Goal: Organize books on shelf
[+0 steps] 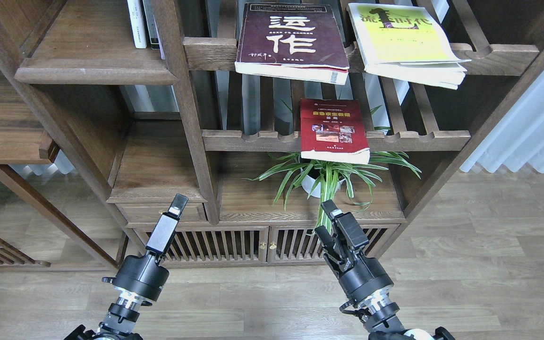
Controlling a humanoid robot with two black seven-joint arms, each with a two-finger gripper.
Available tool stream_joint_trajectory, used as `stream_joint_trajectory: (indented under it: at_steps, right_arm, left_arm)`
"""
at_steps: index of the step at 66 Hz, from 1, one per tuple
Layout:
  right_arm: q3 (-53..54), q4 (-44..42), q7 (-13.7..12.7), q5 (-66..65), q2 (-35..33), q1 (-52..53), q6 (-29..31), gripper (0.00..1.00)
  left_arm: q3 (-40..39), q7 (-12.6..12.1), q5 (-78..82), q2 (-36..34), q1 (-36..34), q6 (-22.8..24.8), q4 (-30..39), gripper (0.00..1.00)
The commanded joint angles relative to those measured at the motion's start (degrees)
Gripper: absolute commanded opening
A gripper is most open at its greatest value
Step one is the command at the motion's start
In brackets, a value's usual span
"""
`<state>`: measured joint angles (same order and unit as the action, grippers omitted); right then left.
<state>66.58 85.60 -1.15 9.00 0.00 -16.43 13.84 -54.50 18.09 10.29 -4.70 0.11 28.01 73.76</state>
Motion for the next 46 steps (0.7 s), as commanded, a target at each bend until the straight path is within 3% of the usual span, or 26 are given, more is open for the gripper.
stream_joint_trajectory:
  at_steps: [1, 46]
  right_arm:
    - [0.04, -0.26, 0.01, -0.03, 0.00, 0.00, 0.92, 0.99]
    - [-1.81, -3.24, 0.36, -0.03, 0.00, 2.99, 1.10, 0.99]
  left_arm:
    - [-0.16, -0.16, -0.28, -0.05, -0.81, -0.01, -3.26, 1.00]
    - [0.71, 0.10, -0.45, -0.22, -2.22, -0.01, -5.12, 1.00]
